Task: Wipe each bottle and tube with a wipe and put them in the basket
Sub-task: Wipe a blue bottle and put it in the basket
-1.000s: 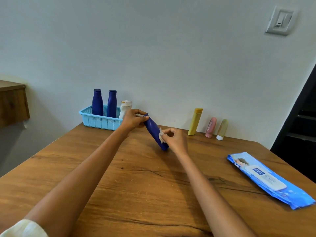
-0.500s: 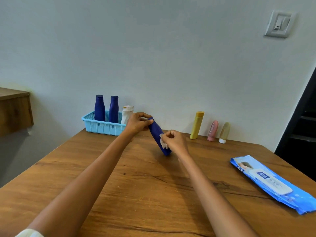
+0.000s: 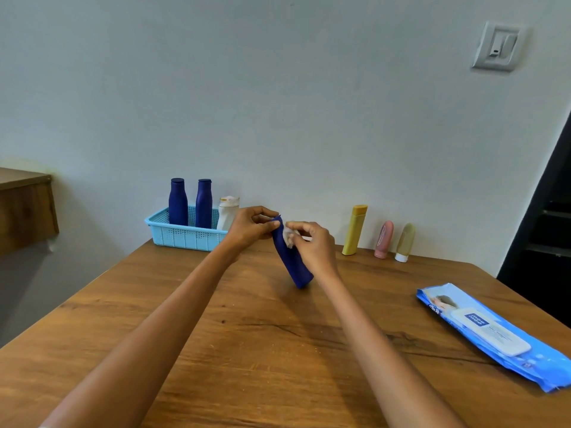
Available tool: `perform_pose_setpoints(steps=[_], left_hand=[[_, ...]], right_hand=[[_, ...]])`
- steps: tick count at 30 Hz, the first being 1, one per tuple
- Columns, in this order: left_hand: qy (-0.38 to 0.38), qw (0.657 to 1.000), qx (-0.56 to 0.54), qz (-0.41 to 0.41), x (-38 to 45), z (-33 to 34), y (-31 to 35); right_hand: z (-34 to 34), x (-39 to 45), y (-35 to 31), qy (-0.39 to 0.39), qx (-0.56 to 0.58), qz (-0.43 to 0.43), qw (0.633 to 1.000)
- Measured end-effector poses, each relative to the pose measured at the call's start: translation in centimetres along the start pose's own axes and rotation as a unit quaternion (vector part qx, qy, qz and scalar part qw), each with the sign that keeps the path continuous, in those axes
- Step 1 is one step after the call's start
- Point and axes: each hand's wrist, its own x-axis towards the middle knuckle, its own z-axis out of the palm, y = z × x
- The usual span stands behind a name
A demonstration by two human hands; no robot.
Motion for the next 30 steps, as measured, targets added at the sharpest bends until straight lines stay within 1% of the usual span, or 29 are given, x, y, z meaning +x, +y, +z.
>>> perform_pose_setpoints(steps=[2,4,8,12,15,18,20,21,23,25,28,30], left_hand=[[0.001,1.000,0.003,0.003,-0.1,-0.1,-0.2],[0.006,1.000,0.010,0.003,0.0,-0.2,-0.4],[0.023,1.000,0.003,-0.012,0.4,-0.1,-0.6],[0.021,1.000,0.020,-0.007,0.4,0.0,-0.5],[0.026,0.999,0.030,-0.003,0.3,0.0,-0.6],[0.036,0.999,0.033,-0.005,0.4,0.4,-0.7],[0.042,0.998,0.041,-0.010,0.5,0.6,-0.7],[0.045,0.998,0.044,-0.012,0.5,0.6,-0.7],[0.047,0.998,0.044,-0.012,0.6,0.5,-0.7],[0.047,0.998,0.047,-0.008,0.5,0.4,-0.6],[0.033,0.999,0.043,0.002,0.3,0.5,-0.4],[0.014,0.998,0.055,0.012,0.1,0.2,-0.2]], right_hand=[[-0.1,-0.5,0.5,-0.017,-0.001,0.000,1.000],[-0.5,-1.2,1.7,-0.023,-0.017,0.037,0.999],[-1.5,-1.6,3.7,-0.036,-0.129,0.118,0.984],[-1.4,-1.2,3.7,-0.048,-0.192,0.144,0.970],[-1.5,-0.9,3.4,-0.093,-0.222,0.198,0.950],[-1.5,-0.7,2.5,-0.142,-0.246,0.219,0.934],[-1.2,-0.6,1.6,-0.147,-0.224,0.204,0.942],[-1.0,-0.5,1.2,-0.140,-0.187,0.192,0.953],[-0.8,-0.5,0.1,-0.122,-0.074,0.164,0.976],[-0.7,-0.4,-0.9,-0.109,0.017,0.132,0.985],[-0.5,-0.2,-1.4,-0.078,0.061,0.077,0.992],[-0.3,-0.3,-1.3,-0.042,0.073,0.061,0.995]])
